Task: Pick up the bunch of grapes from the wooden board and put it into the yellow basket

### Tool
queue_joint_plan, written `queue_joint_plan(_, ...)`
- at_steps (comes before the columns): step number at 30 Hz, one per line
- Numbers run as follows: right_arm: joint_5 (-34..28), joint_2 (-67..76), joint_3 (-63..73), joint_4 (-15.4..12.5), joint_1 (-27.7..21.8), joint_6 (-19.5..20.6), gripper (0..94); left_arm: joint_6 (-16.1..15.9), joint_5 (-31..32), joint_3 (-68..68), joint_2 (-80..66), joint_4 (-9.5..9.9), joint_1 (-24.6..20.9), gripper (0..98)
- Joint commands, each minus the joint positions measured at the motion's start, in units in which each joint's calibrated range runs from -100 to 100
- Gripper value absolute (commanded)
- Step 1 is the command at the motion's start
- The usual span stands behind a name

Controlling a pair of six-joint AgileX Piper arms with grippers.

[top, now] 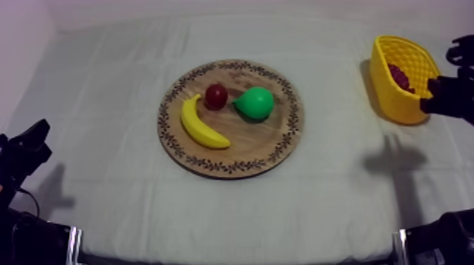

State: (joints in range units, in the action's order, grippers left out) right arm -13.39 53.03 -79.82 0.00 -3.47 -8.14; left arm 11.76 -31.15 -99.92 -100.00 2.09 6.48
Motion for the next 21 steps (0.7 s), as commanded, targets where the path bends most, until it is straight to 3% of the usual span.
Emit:
queue_joint_plan(1,0.9,5.1,-3.9,0.3,0.5,0.8,11.1,0.0,0.0,0.0,0.0,0.03,0.0,0.1)
queue_joint_plan(10,5.4,19.5,-17.0,-0.9,1.9,1.0,1.6,0.0,0.0,0.0,0.0,0.03,0.0,0.1)
queue_joint_plan(21,-5.3,35.8,-19.8,-1.9,1.9,3.8,0.3,0.0,0.0,0.0,0.0,0.03,0.0,0.1)
